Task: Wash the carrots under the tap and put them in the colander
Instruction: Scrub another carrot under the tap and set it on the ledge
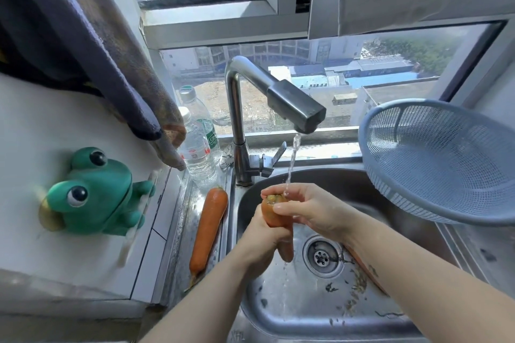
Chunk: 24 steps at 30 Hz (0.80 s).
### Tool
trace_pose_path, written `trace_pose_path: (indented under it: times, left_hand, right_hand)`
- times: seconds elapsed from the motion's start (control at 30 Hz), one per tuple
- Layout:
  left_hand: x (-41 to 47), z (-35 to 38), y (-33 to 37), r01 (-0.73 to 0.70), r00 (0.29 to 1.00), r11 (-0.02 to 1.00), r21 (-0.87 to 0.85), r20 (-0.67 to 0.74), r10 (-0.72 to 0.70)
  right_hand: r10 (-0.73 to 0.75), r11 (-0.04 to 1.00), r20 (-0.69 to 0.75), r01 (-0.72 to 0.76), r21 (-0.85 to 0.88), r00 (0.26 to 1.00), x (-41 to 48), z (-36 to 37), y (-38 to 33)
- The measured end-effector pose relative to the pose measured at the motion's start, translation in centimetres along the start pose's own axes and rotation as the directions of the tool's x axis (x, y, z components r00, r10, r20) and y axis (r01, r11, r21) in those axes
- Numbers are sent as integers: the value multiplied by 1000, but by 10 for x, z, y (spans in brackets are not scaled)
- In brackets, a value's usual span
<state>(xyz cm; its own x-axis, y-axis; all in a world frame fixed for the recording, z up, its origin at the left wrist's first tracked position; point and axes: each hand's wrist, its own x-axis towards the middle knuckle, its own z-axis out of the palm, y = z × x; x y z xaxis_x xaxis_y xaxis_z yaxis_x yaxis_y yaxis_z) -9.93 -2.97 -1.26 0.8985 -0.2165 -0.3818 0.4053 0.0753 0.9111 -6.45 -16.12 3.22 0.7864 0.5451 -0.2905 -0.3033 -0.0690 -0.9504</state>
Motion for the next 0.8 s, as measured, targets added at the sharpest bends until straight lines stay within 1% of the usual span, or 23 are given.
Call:
trace_pose_path:
  times: [0.07, 0.13, 0.23, 0.4, 0.5, 0.57, 0.6, 0.67, 0.73, 0.8]
  left_hand:
    - [-1, 2, 0, -9, 1000, 1000, 6, -6, 9]
    - [0, 2, -3, 2, 1000, 1000, 3, -27, -2]
    - [2, 1, -7, 27, 998, 1000, 0, -54, -27]
    - [-1, 0, -7, 41, 997, 999, 25, -60, -39]
    - [-3, 0, -5, 62, 998, 998, 0, -24, -62]
    - [-5, 1, -2, 101, 994, 993, -57, 35, -99]
    - [-6, 2, -1, 111, 992, 989, -99, 69, -104]
    - [-8, 3, 0, 106, 989, 979, -176, 119, -86]
    - [-8, 5, 1, 91, 992, 962, -259, 104, -66]
    - [-4, 5, 1, 68, 998, 920, -385, 38, -58]
  right_hand:
    - [-10, 999, -50, 8, -43, 999, 0, 0, -2]
    - [7, 999, -71, -10, -44, 997, -1, -1, -3]
    - [35, 999, -58, -37, -32, 998, -1, -1, -5]
    - [69, 997, -40, -69, 19, 997, -2, -3, -4]
    - [60, 996, -99, -66, -55, 993, 1, 5, 0]
    - [30, 993, -153, -47, -107, 988, 4, 6, 4]
    - [20, 995, -150, -35, -96, 989, 5, 5, 5]
    - [27, 999, -120, -29, -15, 992, 3, 1, 8]
    - [40, 999, -105, -40, 2, 994, -2, -1, 15]
    - [47, 999, -82, -49, -14, 995, -9, -3, 28]
